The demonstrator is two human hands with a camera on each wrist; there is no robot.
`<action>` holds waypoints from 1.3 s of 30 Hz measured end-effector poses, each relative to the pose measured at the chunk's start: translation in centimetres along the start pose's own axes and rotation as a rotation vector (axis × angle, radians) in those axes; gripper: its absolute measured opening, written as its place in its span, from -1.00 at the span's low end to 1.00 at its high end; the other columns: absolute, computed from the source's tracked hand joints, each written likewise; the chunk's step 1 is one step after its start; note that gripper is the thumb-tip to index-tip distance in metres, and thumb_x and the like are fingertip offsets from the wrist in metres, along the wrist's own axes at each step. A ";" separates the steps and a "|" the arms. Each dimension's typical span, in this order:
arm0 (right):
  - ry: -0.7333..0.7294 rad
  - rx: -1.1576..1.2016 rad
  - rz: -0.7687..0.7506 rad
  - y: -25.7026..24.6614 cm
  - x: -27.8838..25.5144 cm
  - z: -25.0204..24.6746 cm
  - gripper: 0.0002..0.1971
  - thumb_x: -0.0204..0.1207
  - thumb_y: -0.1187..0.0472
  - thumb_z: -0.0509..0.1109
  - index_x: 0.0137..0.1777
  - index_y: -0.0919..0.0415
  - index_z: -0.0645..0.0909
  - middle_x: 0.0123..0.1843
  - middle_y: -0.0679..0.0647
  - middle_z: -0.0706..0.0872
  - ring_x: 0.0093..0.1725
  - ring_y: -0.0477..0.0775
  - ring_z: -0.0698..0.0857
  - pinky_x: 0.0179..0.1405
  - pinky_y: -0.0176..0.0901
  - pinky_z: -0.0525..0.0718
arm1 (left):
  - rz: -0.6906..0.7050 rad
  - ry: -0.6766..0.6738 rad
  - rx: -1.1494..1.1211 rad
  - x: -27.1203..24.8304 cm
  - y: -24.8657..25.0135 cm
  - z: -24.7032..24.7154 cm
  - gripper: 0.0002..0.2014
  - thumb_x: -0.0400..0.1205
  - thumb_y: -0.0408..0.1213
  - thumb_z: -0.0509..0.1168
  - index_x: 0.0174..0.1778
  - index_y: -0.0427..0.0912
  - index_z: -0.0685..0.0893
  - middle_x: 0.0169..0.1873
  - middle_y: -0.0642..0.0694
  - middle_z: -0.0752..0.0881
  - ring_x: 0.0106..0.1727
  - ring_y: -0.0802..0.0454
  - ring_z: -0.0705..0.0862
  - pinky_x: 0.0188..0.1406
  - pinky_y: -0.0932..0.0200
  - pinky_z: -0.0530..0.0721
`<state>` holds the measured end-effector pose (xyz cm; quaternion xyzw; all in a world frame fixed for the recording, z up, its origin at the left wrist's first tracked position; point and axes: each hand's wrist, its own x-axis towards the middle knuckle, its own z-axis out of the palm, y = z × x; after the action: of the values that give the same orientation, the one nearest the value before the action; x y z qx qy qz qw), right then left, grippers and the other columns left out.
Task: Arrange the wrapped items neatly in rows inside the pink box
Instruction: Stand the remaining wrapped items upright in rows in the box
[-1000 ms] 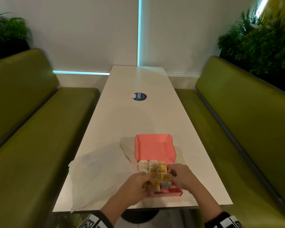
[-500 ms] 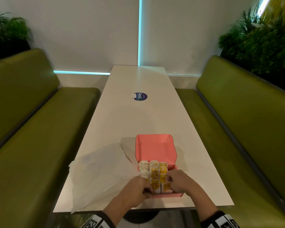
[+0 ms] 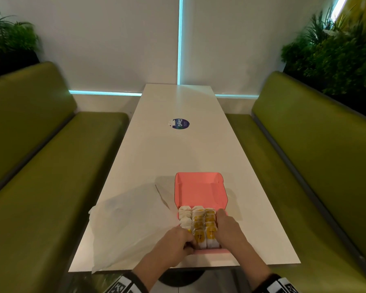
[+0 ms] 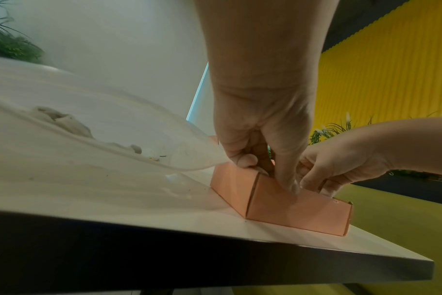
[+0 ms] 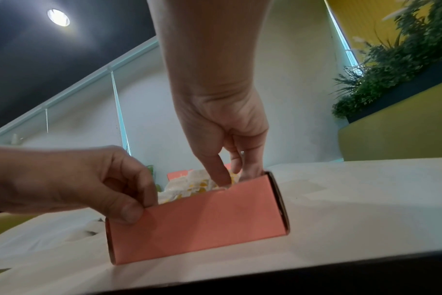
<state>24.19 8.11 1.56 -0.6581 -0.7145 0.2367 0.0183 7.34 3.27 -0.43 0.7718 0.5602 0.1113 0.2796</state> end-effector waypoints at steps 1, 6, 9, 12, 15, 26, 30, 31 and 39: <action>0.003 0.001 -0.001 0.1 0.0 -0.2 -0.78 0.59 0.30 0.14 0.21 0.20 0.37 0.00 0.09 0.60 -0.12 0.03 0.57 -0.16 -0.21 0.53 | -0.004 -0.001 0.005 0.0 -0.1 0.1 -0.80 0.60 -0.20 0.32 0.11 -0.03 0.75 0.07 -0.01 0.73 0.08 0.07 0.63 0.09 0.39 0.48; -0.088 -0.065 0.038 -0.3 -0.5 -0.6 -0.86 0.56 0.18 0.28 0.05 0.15 0.60 -0.02 0.09 0.64 -0.11 0.01 0.59 -0.08 -0.28 0.56 | 0.004 0.006 0.013 0.0 -0.1 0.2 -0.78 0.61 -0.20 0.31 0.14 -0.03 0.74 0.08 0.00 0.73 0.08 0.07 0.64 0.14 0.36 0.51; -0.109 -0.039 0.070 -0.3 -0.4 0.5 -0.72 0.59 0.16 0.19 0.19 0.24 0.61 0.03 0.12 0.68 -0.13 0.01 0.54 -0.13 -0.25 0.51 | -0.004 0.007 0.003 0.0 -0.1 0.2 -0.79 0.60 -0.19 0.32 0.11 -0.01 0.75 0.06 0.01 0.74 0.07 0.09 0.65 0.18 0.32 0.56; -0.109 -0.044 0.074 -0.4 -0.3 1.0 -0.74 0.54 0.23 0.19 0.12 0.25 0.64 -0.02 0.10 0.69 -0.12 0.05 0.59 -0.17 -0.21 0.52 | -0.006 -0.002 -0.008 -0.1 0.1 0.1 -0.79 0.60 -0.19 0.32 0.12 -0.01 0.75 0.07 0.01 0.74 0.09 0.09 0.65 0.23 0.29 0.56; -0.073 -0.071 0.038 -0.6 -0.7 0.8 -0.78 0.54 0.25 0.21 -0.34 0.02 0.47 -0.28 -0.04 0.54 -0.17 -0.02 0.48 -0.23 -0.30 0.48 | -0.007 -0.004 -0.027 -0.1 0.2 0.1 -0.79 0.61 -0.22 0.33 0.14 -0.02 0.75 0.09 0.03 0.74 0.12 0.10 0.64 0.26 0.31 0.55; -0.054 -0.023 0.009 -1.1 -1.0 0.6 -0.78 0.60 0.24 0.21 -0.30 0.07 0.46 -0.25 -0.05 0.56 -0.28 -0.07 0.47 -0.13 -0.29 0.45 | -0.040 -0.015 -0.040 -0.1 0.6 0.0 -0.77 0.61 -0.23 0.34 0.16 0.00 0.74 0.10 0.04 0.73 0.09 0.11 0.66 0.22 0.40 0.54; -0.004 -0.001 -0.033 -0.7 -1.7 0.2 -0.73 0.60 0.17 0.22 0.21 0.23 0.62 0.17 0.10 0.68 0.04 0.05 0.66 -0.03 -0.32 0.49 | -0.020 0.090 -0.134 -1.0 0.7 -0.9 -0.81 0.53 -0.20 0.43 0.06 0.00 0.77 -0.02 0.11 0.71 -0.04 0.24 0.61 0.04 0.52 0.54; 0.030 -0.002 -0.062 -0.6 -1.9 0.0 -0.71 0.62 0.16 0.20 0.26 0.21 0.60 0.22 0.09 0.65 0.10 0.05 0.66 0.03 -0.32 0.51 | -0.012 0.133 -0.174 -1.4 0.6 -1.3 -0.83 0.50 -0.20 0.46 0.01 0.00 0.78 -0.09 0.15 0.68 -0.11 0.27 0.58 -0.08 0.56 0.51; -0.009 -0.074 -0.494 -3.8 -3.6 -0.7 -0.72 0.56 0.29 0.22 0.20 0.12 0.65 0.22 0.04 0.57 0.19 0.06 0.56 0.18 -0.15 0.48 | -0.074 0.536 -0.057 -7.6 -4.0 -3.4 -0.83 0.27 -0.22 0.63 -0.34 0.09 0.79 -0.25 0.27 0.50 -0.13 0.23 0.46 -0.13 0.37 0.43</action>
<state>21.39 4.85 4.54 -0.4628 -0.8619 0.2016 0.0482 -0.11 -1.84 1.20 0.6857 0.6386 0.3171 0.1465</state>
